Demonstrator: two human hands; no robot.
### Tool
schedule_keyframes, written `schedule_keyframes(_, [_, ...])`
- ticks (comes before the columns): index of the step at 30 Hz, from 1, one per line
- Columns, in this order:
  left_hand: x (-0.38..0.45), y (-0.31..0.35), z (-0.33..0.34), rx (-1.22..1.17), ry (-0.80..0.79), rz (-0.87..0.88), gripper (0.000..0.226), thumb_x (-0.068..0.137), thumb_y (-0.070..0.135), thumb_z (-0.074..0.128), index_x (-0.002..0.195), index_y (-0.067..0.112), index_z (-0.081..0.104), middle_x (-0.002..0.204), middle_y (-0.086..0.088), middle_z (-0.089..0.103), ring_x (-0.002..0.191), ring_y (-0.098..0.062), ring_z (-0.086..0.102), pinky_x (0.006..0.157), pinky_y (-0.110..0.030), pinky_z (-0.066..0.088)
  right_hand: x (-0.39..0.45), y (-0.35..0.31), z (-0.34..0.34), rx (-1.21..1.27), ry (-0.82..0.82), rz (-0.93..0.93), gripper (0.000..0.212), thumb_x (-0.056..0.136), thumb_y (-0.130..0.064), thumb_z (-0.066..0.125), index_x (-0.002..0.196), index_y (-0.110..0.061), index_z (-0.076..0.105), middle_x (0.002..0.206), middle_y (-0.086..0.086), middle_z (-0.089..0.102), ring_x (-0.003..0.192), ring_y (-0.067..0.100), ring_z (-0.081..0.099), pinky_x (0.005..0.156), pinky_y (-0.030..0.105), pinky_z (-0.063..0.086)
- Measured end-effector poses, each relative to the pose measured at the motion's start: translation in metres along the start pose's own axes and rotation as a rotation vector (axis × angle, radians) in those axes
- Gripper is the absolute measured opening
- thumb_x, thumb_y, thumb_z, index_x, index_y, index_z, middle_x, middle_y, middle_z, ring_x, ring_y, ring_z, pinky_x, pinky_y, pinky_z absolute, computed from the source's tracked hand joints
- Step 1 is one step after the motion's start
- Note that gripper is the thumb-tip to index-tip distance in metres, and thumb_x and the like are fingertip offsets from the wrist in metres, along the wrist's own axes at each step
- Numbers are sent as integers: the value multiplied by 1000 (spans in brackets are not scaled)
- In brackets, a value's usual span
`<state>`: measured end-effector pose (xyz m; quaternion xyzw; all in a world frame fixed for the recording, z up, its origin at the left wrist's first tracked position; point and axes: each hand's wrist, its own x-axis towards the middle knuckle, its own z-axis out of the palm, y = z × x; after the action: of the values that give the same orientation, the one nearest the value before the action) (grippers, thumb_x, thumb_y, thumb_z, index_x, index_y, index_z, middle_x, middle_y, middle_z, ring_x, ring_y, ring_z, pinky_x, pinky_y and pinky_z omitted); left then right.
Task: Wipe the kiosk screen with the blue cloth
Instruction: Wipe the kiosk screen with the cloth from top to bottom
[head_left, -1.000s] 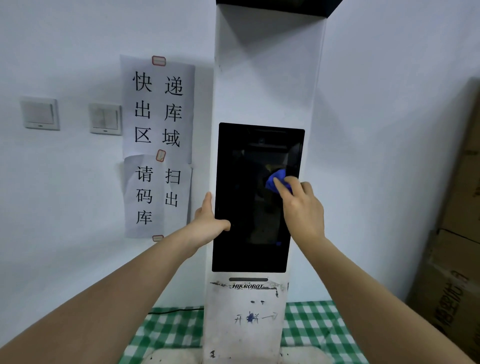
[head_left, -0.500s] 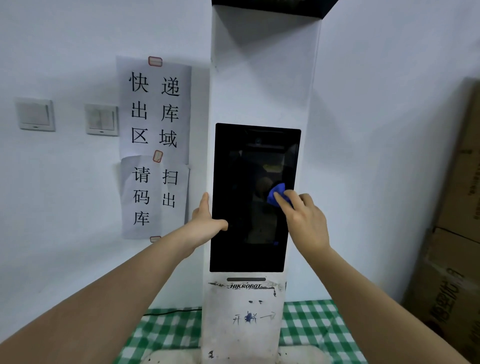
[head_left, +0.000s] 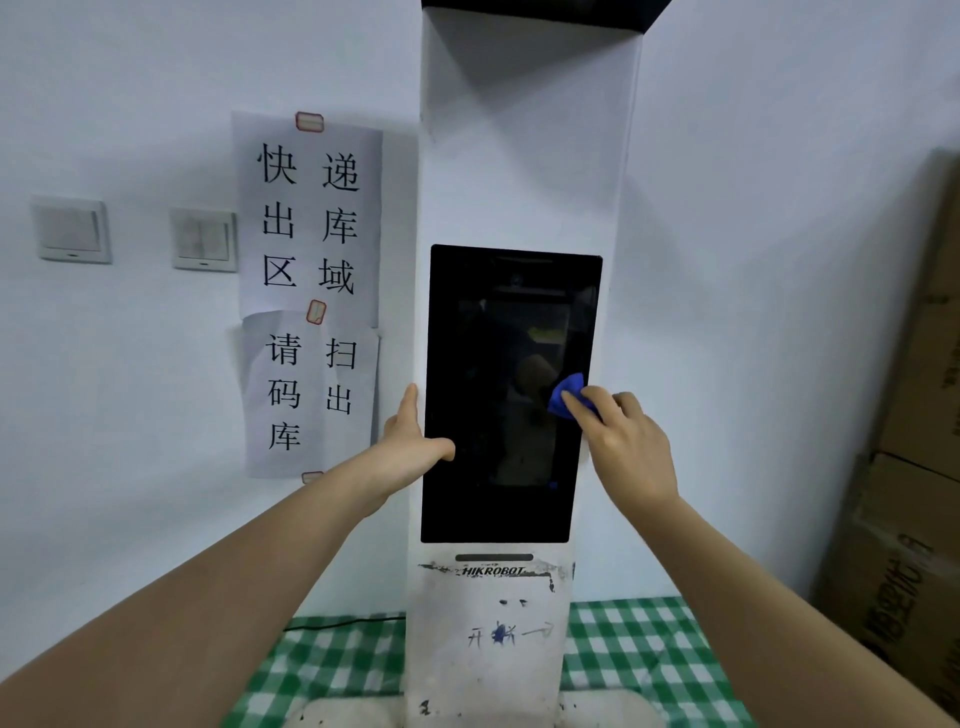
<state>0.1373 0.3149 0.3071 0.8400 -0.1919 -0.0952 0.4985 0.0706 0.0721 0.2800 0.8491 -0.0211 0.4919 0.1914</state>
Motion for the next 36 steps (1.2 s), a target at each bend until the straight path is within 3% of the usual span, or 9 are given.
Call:
schedule_keyframes(3, [-1, 1, 2, 0, 15, 0, 92, 89, 13, 55, 151, 34, -10, 159, -4, 9, 140, -28, 28, 112, -44, 32, 17, 13, -11, -27, 11, -11, 69, 48, 18, 74, 112, -8, 68, 98, 9, 65, 71, 30, 56, 40, 27, 41])
schedule_keyframes(7, [-1, 2, 5, -6, 27, -3, 93, 89, 14, 55, 151, 34, -10, 158, -5, 11, 138, -29, 30, 111, -43, 33, 36, 14, -14, -6, 42, 143, 70, 51, 19, 74, 114, -9, 67, 100, 9, 63, 72, 29, 54, 44, 23, 30])
schedule_keyframes(14, [-1, 2, 5, -17, 39, 6, 92, 89, 13, 55, 151, 34, -9, 158, -4, 10, 141, -27, 25, 109, -43, 32, -12, 0, 3, 45, -60, 143, 71, 49, 19, 75, 115, -8, 67, 101, 8, 63, 72, 27, 53, 41, 22, 28])
schedule_keyframes(20, [-3, 1, 8, -7, 52, -2, 92, 89, 13, 55, 151, 36, -10, 158, -3, 10, 138, -27, 29, 109, -44, 35, 16, 9, -8, 69, 8, 236, 67, 55, 18, 73, 116, -9, 65, 103, 9, 62, 76, 30, 54, 39, 24, 33])
schedule_keyframes(26, [-3, -1, 6, -22, 37, 4, 92, 89, 13, 54, 150, 39, -10, 158, -2, 10, 138, -26, 29, 111, -47, 34, -19, -5, 12, 122, -23, 248, 71, 53, 20, 74, 118, -9, 64, 105, 8, 63, 78, 30, 55, 38, 24, 38])
schedule_keyframes(32, [-6, 1, 13, -31, 47, -7, 91, 91, 14, 54, 149, 37, -13, 153, -7, 24, 129, -29, 41, 101, -36, 38, -2, 2, 4, 89, -7, 248, 66, 56, 17, 74, 116, -10, 65, 105, 8, 63, 80, 29, 56, 38, 24, 38])
schedule_keyframes(36, [-6, 3, 17, -43, 66, -5, 92, 91, 14, 54, 149, 36, -14, 153, -8, 23, 128, -29, 41, 99, -35, 38, -14, -10, 11, 116, -1, 294, 69, 57, 17, 74, 119, -10, 64, 107, 8, 62, 80, 29, 56, 38, 24, 39])
